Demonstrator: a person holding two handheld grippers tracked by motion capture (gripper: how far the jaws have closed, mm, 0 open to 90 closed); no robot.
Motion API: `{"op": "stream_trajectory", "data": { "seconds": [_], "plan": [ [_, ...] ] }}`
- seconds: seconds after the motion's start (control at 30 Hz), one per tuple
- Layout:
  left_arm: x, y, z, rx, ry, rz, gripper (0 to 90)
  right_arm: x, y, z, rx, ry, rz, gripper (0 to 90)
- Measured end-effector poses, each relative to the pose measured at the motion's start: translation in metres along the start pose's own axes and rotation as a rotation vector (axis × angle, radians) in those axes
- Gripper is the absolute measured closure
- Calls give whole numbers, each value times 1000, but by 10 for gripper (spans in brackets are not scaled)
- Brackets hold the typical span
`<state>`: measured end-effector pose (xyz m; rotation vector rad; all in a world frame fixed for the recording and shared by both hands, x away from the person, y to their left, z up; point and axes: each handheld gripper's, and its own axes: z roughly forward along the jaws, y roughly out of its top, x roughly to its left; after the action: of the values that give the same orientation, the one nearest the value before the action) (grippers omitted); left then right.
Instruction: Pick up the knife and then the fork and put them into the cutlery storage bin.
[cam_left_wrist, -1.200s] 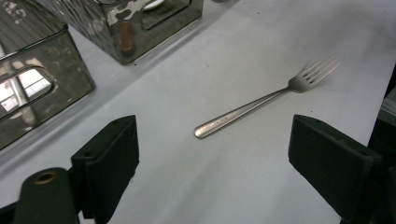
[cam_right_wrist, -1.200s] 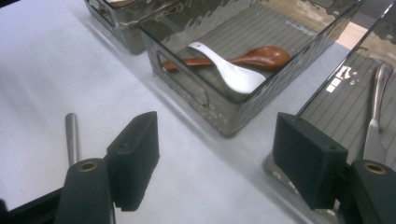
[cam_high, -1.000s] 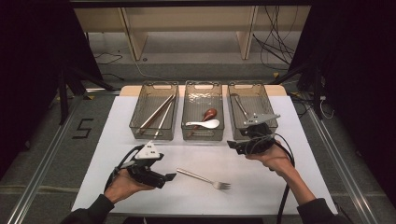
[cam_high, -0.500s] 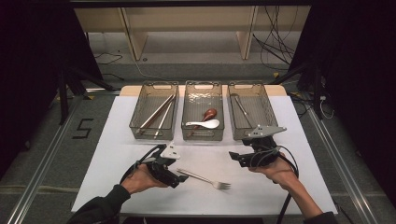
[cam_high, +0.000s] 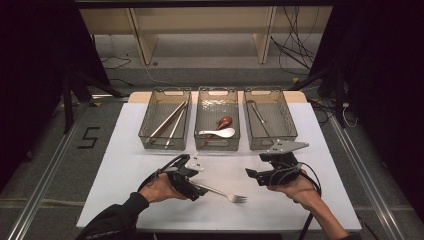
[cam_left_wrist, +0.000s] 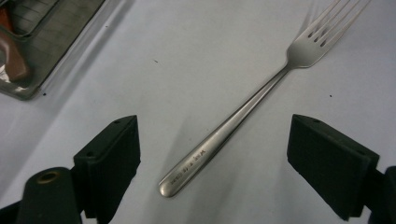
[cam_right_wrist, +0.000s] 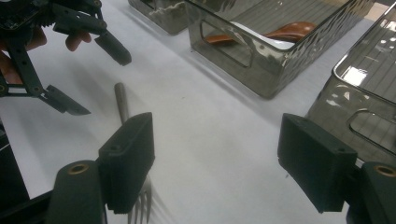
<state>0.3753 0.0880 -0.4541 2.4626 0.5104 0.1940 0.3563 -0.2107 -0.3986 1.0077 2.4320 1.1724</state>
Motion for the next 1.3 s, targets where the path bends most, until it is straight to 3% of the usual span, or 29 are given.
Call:
{"op": "stream_trajectory", "data": {
  "seconds": [0.33,0.53,1.13,1.3],
  "plan": [
    [1,6,10,57,-17,31,178,3,-3,-1,3,10,0,275],
    [3,7,13,66,-23,37,211,3,-4,0,9,14,-1,274],
    [-1,11,32,114,-81,102,375,2,-4,1,12,19,-7,274],
    [-3,14,33,137,-104,116,470,2,-4,1,13,22,-6,275]
  ]
}}
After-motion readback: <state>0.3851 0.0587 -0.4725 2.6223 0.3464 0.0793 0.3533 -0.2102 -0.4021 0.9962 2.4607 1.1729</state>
